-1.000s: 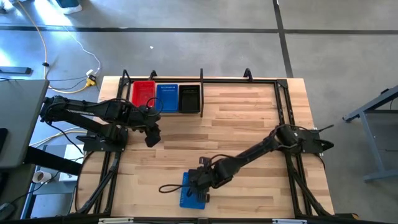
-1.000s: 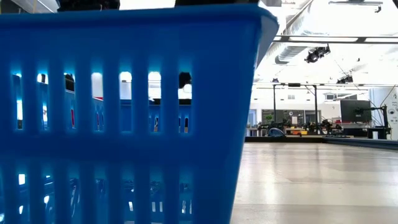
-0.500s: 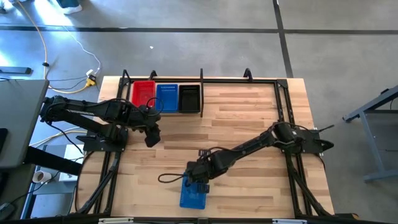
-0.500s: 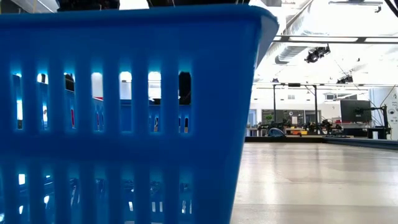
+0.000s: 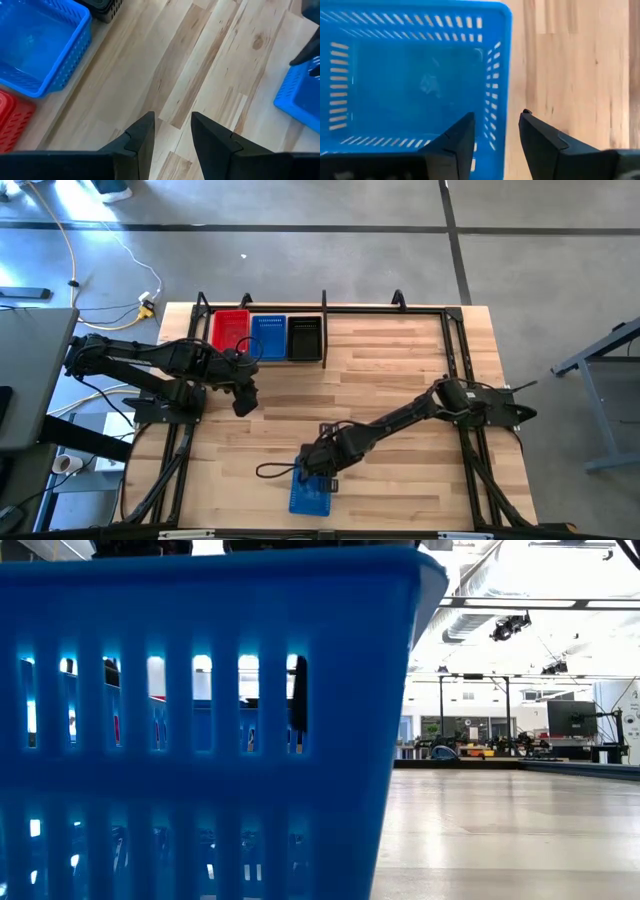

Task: Stack baskets on shelf by color
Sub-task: Stack the blue bin on the other blue bin

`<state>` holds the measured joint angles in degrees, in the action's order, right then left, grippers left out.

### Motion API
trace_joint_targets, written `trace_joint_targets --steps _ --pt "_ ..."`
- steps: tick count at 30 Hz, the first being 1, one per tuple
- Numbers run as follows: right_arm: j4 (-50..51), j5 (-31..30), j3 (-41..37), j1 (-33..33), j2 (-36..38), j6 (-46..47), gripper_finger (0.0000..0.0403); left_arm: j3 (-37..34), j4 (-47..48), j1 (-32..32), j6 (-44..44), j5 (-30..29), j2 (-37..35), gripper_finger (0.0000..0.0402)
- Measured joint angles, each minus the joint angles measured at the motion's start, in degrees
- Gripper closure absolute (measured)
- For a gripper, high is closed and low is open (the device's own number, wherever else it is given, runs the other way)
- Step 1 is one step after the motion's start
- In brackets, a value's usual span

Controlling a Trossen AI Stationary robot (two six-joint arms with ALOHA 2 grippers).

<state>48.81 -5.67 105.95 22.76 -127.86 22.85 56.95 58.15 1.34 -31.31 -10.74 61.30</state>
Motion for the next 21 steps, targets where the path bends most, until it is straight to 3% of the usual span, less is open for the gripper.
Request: trace_joint_targets --steps 14,21 --pt "0.02 4.77 0.04 -4.48 -0.39 -3.69 0.0389 0.0 -2.56 0.02 5.61 0.07 0.02 0.0284" --pt "0.27 7.32 0.04 -6.81 -0.19 -3.44 0.04 0.0 -2.55 0.02 9.54 2.16 0.02 0.0284"
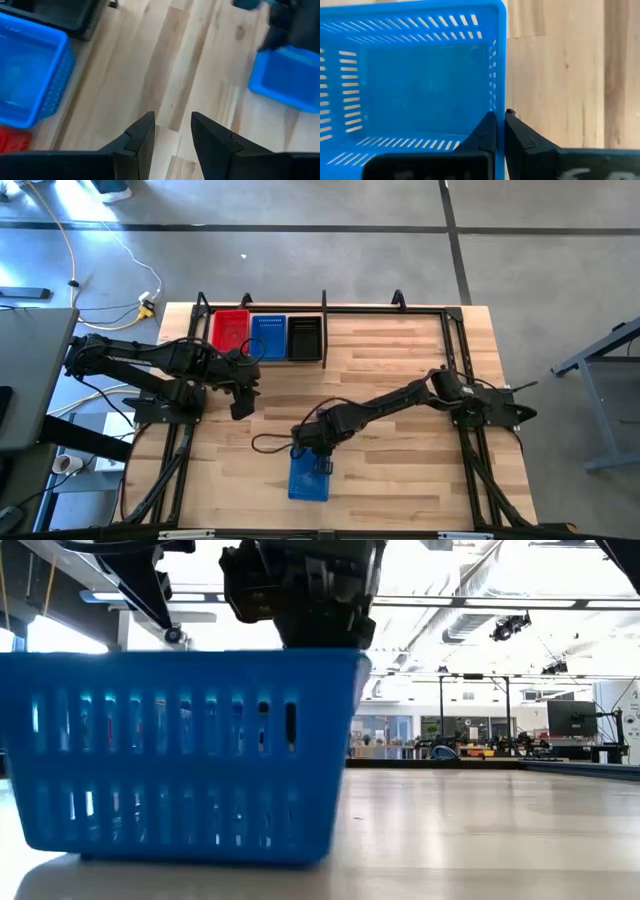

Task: Stack baskets on shelf by color
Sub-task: Stack the blue bin on the other blue bin

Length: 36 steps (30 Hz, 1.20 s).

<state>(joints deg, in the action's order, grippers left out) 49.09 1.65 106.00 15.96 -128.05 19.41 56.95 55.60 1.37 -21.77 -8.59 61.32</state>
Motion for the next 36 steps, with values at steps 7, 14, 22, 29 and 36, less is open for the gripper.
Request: trace_joint_targets --steps 7,14,22,29,36 --pt "1.5 1.21 0.0 -1.63 1.91 1.78 0.0401 0.0 0.03 0.0 2.5 4.18 0.02 0.0284" --pt "1.68 0.43 0.07 -4.01 4.5 3.68 0.0402 0.02 0.33 0.0 6.04 5.2 0.02 0.0279" --pt "7.69 -0.98 4.7 -6.68 5.36 4.76 0.0402 0.02 0.22 0.0 7.14 9.65 0.02 0.0228" --pt "13.14 -3.02 11.49 -9.44 5.4 6.75 0.0403 0.02 -0.35 -3.67 10.75 13.84 0.02 0.0207" --pt "14.5 -4.18 13.31 -11.35 5.4 7.16 0.0403 0.02 -6.54 -9.49 11.36 12.5 0.02 0.0216"
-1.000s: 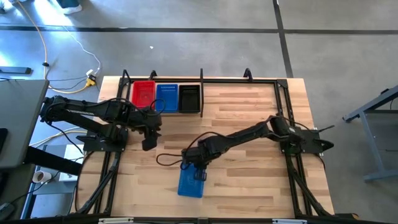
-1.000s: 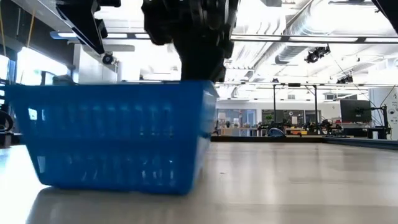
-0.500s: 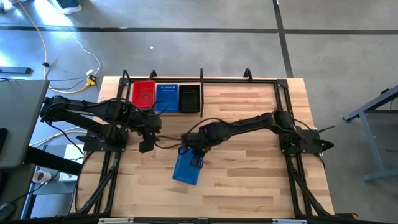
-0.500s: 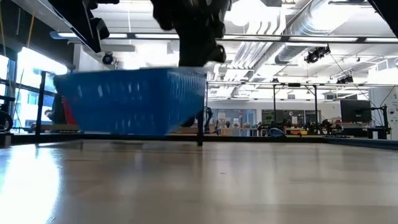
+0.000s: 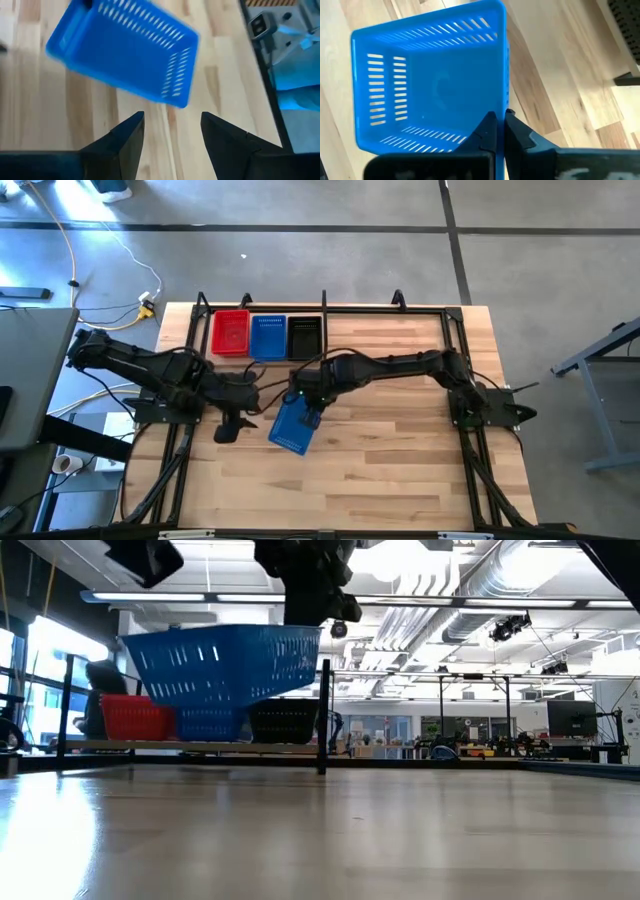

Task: Stack baskets on shelf by color
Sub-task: Stack the blue bin on the other blue bin

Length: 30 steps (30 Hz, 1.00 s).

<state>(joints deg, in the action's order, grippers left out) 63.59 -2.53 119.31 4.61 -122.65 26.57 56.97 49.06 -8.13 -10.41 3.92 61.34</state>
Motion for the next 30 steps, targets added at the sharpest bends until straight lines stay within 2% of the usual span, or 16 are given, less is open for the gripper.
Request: trace_joint_targets --steps 9,16,22,30 --pt "1.09 1.93 0.0 -1.99 0.19 0.44 0.0403 0.0 -3.46 -4.83 1.17 -4.88 0.26 0.0218" --pt "0.8 2.57 0.02 -3.24 1.31 2.07 0.0403 0.04 -3.94 -7.44 1.66 -7.41 3.98 0.0219" --pt "0.56 4.6 0.02 -3.44 1.31 3.71 0.0403 0.04 -4.92 -9.53 3.02 -13.86 8.12 0.0219" --pt "-0.09 4.71 0.02 -3.48 1.31 4.74 0.0403 0.02 -7.52 -10.75 5.08 -14.2 12.38 0.0219"
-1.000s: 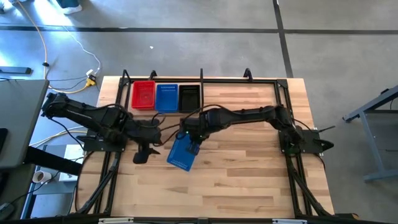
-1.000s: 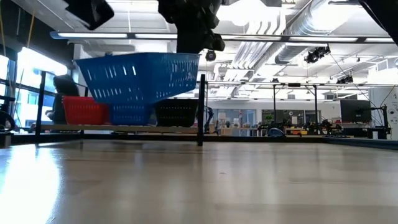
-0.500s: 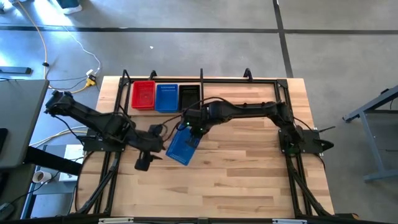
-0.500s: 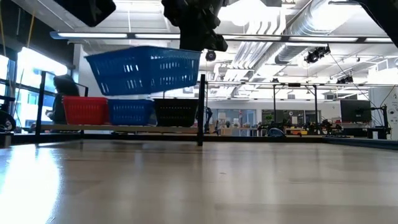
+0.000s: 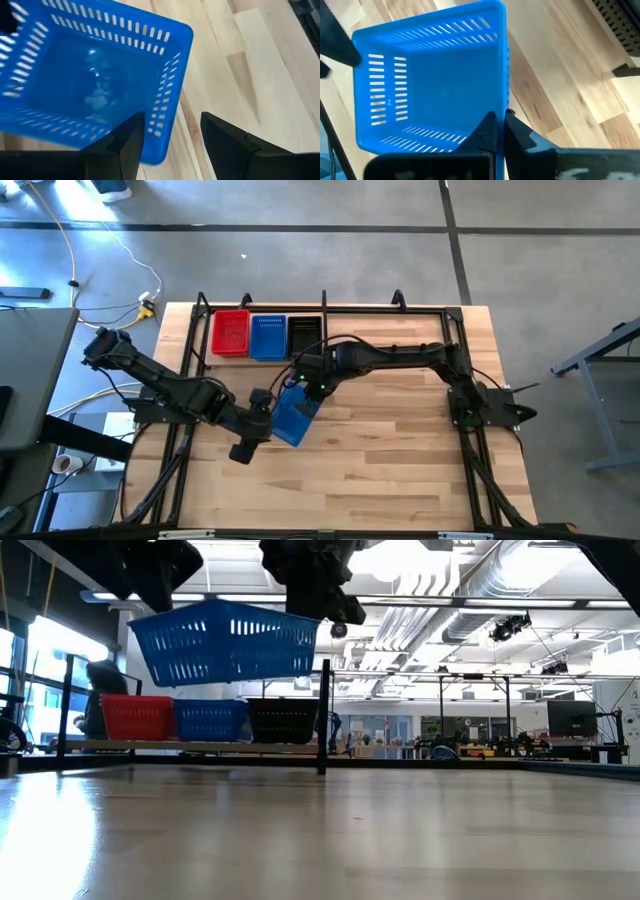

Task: Stack baskets on shelf by color
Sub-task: Stack the blue bin on the other blue bin

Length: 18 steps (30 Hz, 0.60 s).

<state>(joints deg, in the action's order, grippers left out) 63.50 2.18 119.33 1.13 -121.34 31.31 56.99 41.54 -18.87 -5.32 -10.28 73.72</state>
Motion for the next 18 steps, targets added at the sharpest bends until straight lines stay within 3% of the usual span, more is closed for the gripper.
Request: trace_joint_targets --steps 10,18 --pt "-1.47 0.83 0.0 0.02 0.0 0.41 0.0403 0.0 -1.76 -0.07 0.17 -1.7 4.38 0.0227" --pt "-1.81 1.67 0.0 0.02 0.0 0.81 0.0403 -0.04 -1.73 -0.04 2.58 -0.83 4.34 0.0302"
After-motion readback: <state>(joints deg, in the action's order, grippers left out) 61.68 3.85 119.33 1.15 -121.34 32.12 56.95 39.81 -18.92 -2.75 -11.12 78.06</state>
